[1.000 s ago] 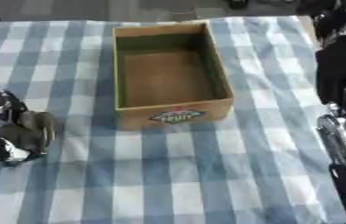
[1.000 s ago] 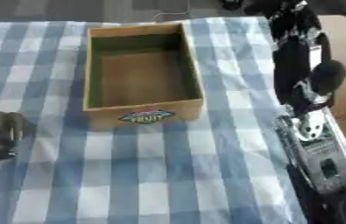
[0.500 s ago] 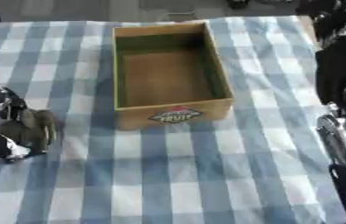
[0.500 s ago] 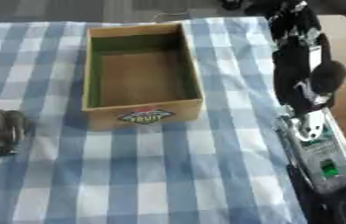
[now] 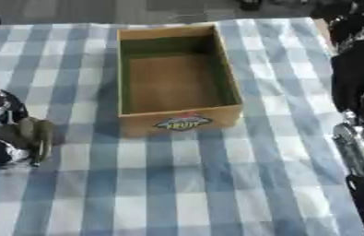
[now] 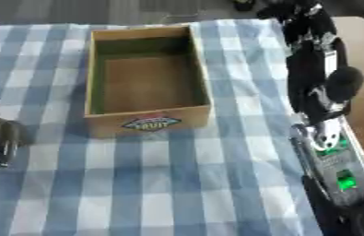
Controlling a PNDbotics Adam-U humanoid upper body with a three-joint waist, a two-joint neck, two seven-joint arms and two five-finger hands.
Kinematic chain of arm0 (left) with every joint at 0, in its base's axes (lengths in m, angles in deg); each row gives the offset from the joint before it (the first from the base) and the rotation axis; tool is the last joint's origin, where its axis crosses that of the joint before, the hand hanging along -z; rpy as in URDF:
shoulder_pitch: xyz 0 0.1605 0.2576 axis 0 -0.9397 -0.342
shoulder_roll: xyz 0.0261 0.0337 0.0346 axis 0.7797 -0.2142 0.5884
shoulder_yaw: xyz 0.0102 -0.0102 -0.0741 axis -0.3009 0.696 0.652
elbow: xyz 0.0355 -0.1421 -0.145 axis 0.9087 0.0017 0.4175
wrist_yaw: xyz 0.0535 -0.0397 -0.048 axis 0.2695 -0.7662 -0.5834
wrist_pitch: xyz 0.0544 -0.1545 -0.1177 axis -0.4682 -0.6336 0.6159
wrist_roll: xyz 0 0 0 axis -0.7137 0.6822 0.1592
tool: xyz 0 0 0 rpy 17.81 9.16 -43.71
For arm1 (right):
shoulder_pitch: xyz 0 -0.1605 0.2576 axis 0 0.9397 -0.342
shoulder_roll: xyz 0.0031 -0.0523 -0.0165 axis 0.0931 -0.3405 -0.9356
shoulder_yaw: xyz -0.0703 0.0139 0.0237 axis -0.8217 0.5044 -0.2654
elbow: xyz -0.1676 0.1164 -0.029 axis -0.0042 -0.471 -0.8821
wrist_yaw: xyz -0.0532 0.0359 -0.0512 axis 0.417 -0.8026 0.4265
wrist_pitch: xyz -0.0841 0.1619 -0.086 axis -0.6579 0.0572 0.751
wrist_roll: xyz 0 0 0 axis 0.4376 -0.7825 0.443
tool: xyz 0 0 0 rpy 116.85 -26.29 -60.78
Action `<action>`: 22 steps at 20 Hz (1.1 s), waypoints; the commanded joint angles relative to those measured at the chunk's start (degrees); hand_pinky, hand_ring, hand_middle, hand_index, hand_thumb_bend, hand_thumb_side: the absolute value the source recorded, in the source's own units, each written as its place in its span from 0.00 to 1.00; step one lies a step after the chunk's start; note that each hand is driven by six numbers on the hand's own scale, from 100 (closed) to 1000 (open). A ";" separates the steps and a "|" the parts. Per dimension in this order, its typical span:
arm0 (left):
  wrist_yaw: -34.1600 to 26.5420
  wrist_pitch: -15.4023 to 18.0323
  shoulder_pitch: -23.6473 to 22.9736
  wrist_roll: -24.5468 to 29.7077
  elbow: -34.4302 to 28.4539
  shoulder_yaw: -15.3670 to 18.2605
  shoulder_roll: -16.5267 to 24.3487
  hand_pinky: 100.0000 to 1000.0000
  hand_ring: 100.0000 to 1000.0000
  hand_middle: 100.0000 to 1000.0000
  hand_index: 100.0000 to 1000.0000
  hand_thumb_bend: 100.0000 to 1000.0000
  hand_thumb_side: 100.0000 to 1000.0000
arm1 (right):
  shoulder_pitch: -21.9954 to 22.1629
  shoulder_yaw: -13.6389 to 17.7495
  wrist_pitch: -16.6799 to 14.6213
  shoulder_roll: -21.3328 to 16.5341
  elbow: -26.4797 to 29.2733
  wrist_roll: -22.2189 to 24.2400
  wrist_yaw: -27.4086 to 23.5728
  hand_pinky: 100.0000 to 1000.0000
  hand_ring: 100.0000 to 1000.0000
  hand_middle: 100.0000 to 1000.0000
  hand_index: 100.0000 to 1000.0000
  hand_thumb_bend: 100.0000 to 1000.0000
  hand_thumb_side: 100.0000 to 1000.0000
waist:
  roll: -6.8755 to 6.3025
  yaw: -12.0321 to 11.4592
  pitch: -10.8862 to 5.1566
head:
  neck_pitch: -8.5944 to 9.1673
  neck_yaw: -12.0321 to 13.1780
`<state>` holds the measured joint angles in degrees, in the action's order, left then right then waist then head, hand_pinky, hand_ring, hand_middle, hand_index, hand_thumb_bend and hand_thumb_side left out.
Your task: Pick up objects on the table and place them in the box.
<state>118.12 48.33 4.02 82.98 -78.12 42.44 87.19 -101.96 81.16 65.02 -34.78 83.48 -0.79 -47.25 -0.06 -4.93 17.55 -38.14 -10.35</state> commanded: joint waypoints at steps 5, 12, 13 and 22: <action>-2.27 -1.15 0.60 -0.23 -3.92 1.91 3.53 0.41 0.52 0.50 0.58 0.13 0.27 | -0.41 0.16 0.11 -0.67 0.51 0.27 -0.38 0.92 0.96 0.57 0.86 0.88 1.00 | -0.39 -0.12 -1.60 | 0.72 -0.58; -3.15 -2.30 0.60 -0.62 -5.64 2.48 4.32 0.39 0.51 0.50 0.57 0.14 0.26 | -0.46 0.08 0.06 -0.60 0.51 0.38 -0.55 0.92 0.96 0.57 0.86 0.88 1.00 | -0.54 -0.18 -1.65 | 0.86 -0.90; -3.06 -2.34 0.58 -0.68 -5.57 2.44 4.28 0.39 0.50 0.50 0.57 0.13 0.26 | -0.47 0.09 0.06 -0.59 0.51 0.38 -0.57 0.92 0.96 0.57 0.86 0.88 1.00 | -0.54 -0.16 -1.63 | 0.89 -0.91; -3.68 -3.18 0.83 -3.56 -6.47 3.05 4.47 0.36 0.48 0.47 0.53 0.00 0.19 | -0.37 0.12 0.12 -0.54 0.51 0.34 -0.66 0.92 0.96 0.57 0.87 0.88 1.00 | -0.59 -0.11 -1.72 | 1.08 -1.00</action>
<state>114.77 45.29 3.93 80.07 -83.40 44.04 89.23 -101.84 81.15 65.20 -34.78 83.48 -0.54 -47.33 -0.50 -5.02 17.24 -37.65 -11.25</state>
